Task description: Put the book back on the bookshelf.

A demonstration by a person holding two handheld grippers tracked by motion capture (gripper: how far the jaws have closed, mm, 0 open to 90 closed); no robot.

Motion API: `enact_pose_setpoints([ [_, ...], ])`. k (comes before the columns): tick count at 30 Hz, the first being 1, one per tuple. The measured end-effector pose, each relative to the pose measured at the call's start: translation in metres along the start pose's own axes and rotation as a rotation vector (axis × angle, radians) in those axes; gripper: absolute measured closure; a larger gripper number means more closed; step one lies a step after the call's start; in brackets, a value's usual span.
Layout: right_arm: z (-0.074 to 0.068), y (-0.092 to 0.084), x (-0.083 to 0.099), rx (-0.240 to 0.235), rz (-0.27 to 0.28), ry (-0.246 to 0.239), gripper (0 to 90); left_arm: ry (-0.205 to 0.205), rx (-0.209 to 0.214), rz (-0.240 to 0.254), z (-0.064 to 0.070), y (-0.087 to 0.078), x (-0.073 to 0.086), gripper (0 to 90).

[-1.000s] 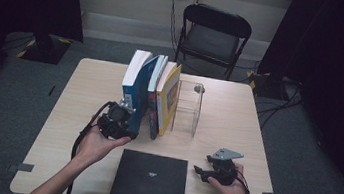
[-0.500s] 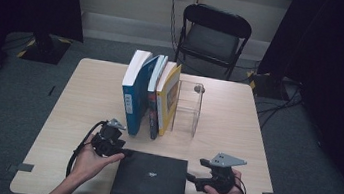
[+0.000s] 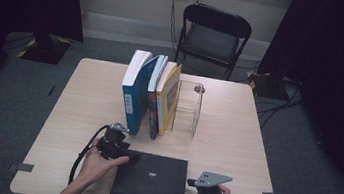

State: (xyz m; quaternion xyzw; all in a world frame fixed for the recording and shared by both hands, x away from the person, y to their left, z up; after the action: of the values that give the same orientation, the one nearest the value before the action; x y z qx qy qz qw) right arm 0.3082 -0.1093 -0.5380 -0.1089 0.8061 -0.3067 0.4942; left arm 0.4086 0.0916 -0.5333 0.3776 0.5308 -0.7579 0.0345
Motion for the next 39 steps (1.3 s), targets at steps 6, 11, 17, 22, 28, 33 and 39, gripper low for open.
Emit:
enact_pose_setpoints([
  [6, -0.01, 0.006, 0.008, -0.014, -0.051, -0.022, 14.4, -0.016, 0.014, 0.0, 0.0, 0.006, -0.005, 35.2],
  [11, -0.008, 0.009, 0.009, 0.004, -0.077, -0.049, 13.0, 0.002, 0.069, 0.014, 0.01, 0.008, -0.007, 43.6],
  [17, -0.007, 0.01, 0.008, 0.003, -0.093, -0.059, 14.0, 0.02, 0.057, 0.014, 0.01, 0.006, -0.005, 42.9],
  [22, -0.002, 0.003, 0.005, 0.024, -0.069, -0.071, 24.4, 0.047, 0.048, -0.005, 0.011, -0.001, 0.002, 43.2],
  [28, 0.007, -0.004, -0.003, 0.054, -0.013, -0.046, 30.6, 0.051, 0.053, -0.027, 0.013, -0.012, 0.015, 43.1],
  [33, 0.008, -0.001, -0.001, 0.059, -0.025, -0.051, 24.4, 0.046, 0.07, -0.015, 0.016, -0.014, 0.02, 43.7],
  [39, 0.006, 0.006, 0.005, 0.032, -0.079, -0.052, 23.1, 0.062, 0.086, -0.017, 0.02, -0.011, 0.015, 46.8],
])
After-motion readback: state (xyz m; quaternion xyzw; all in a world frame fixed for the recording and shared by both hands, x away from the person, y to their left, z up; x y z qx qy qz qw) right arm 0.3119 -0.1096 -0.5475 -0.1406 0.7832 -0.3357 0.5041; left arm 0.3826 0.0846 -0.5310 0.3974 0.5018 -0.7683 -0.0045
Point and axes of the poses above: each handheld gripper's, and its own axes: y roughly forward along the jaws, x roughly out of its underside, z roughly to its right, the point moved 10 cm from there along y, roughly forward along the jaws, and after that the axes turned 12 degrees about -x, right-handed, at the moved point
